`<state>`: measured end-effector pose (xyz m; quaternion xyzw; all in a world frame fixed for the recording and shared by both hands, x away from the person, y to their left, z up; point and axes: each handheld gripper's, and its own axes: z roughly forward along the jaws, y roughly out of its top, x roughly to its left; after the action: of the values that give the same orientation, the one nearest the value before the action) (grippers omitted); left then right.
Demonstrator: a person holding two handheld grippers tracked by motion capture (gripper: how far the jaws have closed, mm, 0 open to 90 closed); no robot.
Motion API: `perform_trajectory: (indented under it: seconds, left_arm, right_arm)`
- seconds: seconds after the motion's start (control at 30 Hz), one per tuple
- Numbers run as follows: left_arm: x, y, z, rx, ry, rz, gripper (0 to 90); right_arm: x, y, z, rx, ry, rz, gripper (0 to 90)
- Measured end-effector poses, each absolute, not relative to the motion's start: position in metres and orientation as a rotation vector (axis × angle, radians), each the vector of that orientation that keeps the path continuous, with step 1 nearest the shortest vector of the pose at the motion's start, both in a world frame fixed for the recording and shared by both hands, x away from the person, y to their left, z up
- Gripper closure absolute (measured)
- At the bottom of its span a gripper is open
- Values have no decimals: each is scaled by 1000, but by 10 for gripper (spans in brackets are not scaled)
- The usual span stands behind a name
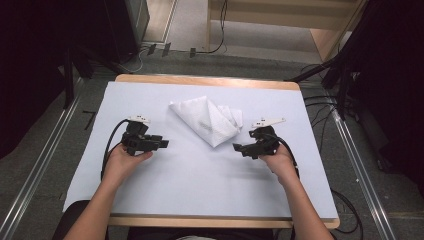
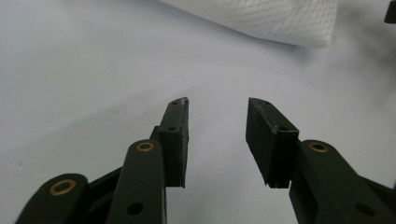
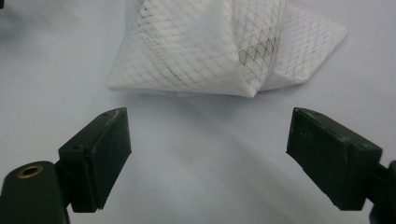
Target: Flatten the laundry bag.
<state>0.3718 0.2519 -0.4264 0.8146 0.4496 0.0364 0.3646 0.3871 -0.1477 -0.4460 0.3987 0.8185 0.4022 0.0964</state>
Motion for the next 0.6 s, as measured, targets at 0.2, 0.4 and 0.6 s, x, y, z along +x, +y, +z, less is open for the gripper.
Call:
perform_trajectory:
  seconds: [0.2, 0.4, 0.6]
  left_arm:
    - [376, 247, -427, 2128, 1149, 83, 620]
    - [375, 248, -425, 2124, 1138, 87, 521]
    - [376, 251, -427, 2124, 1141, 78, 450]
  right_arm:
    - [388, -142, -454, 1281, 2383, 1160, 145]
    - [385, -144, -453, 1269, 2363, 1185, 145]
    - [385, -151, -456, 1263, 2382, 1153, 143]
